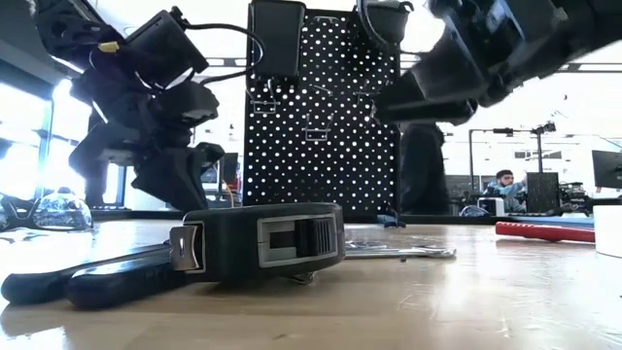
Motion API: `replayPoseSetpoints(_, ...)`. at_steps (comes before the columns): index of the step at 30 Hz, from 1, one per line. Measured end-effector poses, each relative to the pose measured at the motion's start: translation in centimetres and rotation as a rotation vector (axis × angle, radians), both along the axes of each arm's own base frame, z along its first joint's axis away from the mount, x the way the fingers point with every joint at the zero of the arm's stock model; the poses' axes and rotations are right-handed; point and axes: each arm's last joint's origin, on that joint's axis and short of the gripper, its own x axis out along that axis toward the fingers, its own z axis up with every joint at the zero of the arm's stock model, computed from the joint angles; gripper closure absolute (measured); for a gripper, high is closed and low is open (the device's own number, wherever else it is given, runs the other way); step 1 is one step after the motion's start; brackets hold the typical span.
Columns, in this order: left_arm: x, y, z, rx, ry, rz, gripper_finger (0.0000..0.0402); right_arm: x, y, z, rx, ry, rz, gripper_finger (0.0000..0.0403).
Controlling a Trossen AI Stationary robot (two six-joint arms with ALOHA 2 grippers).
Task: Hang tools onto peg board
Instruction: Hang the top silver wrench on the pegboard
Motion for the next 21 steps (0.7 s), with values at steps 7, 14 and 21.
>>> replayPoseSetpoints(7,0.1,0.1,0.1,0.024,-0.007,0.007,0.0401,2.7,-0.7,1.6,-0.055,0.081,-0.022,0.022)
replayPoseSetpoints(14,0.0,0.2,0.1,0.112,-0.009,-0.021,0.0364,6.0,-2.3,-1.0,0.017,0.149,-0.09,0.022)
replayPoseSetpoints(21,0.0,0.6,0.1,0.146,-0.001,-0.02,0.0269,10.7,-3.5,-3.8,0.047,0.19,-0.132,0.022)
